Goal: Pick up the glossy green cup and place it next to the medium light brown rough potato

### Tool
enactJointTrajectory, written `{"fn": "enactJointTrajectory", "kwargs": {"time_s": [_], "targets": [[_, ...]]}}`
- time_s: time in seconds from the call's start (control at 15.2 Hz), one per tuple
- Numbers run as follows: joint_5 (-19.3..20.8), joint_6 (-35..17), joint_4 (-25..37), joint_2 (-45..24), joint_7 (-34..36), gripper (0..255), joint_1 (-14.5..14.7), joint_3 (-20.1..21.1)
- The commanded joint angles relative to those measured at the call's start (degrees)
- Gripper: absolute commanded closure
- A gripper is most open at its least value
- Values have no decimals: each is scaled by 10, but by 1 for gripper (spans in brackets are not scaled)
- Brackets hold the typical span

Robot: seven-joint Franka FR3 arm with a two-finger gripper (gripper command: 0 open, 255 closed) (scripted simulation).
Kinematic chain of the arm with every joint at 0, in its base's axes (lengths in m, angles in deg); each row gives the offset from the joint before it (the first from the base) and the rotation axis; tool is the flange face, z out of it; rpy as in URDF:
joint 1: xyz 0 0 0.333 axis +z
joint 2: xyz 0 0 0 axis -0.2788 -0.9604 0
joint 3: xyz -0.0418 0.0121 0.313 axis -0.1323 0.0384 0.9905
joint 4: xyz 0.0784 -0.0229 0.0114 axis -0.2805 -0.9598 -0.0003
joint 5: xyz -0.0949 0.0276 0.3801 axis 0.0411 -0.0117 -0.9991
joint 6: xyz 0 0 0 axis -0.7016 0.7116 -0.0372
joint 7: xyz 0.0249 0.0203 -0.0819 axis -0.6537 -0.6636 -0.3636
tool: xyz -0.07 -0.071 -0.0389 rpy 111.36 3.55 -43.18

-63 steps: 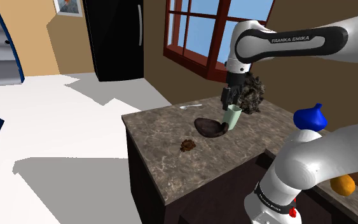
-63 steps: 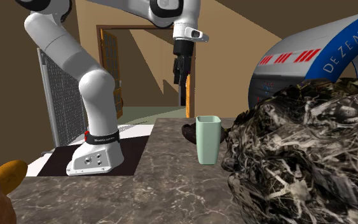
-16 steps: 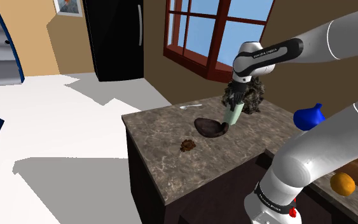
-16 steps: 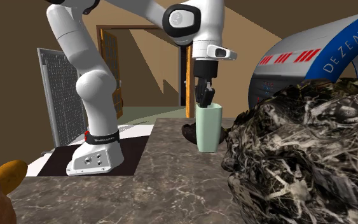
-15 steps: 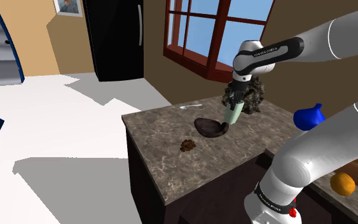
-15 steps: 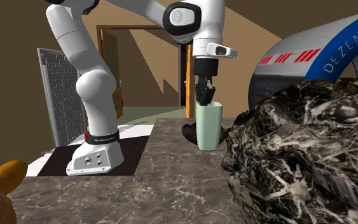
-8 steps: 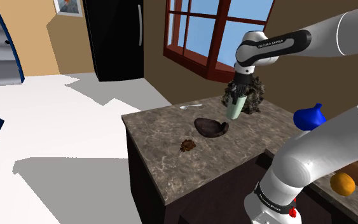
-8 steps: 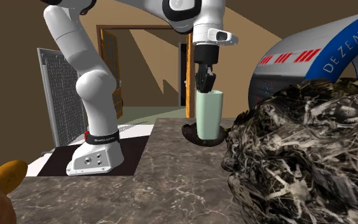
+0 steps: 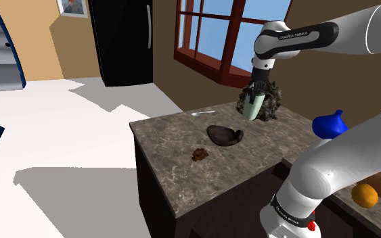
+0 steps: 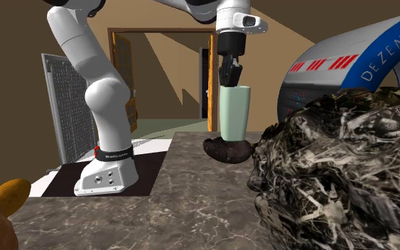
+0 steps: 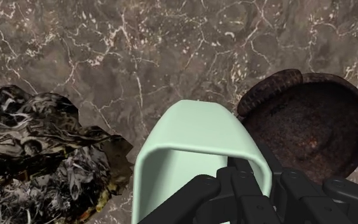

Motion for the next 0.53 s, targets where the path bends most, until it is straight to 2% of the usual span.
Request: {"fn": "enactJointTrajectory", "kwargs": {"time_s": [0.0,0.46], "targets": [[0,16,12,4,0,255,0,2],[-5,70,63,6,-3,255,2,10]]}}
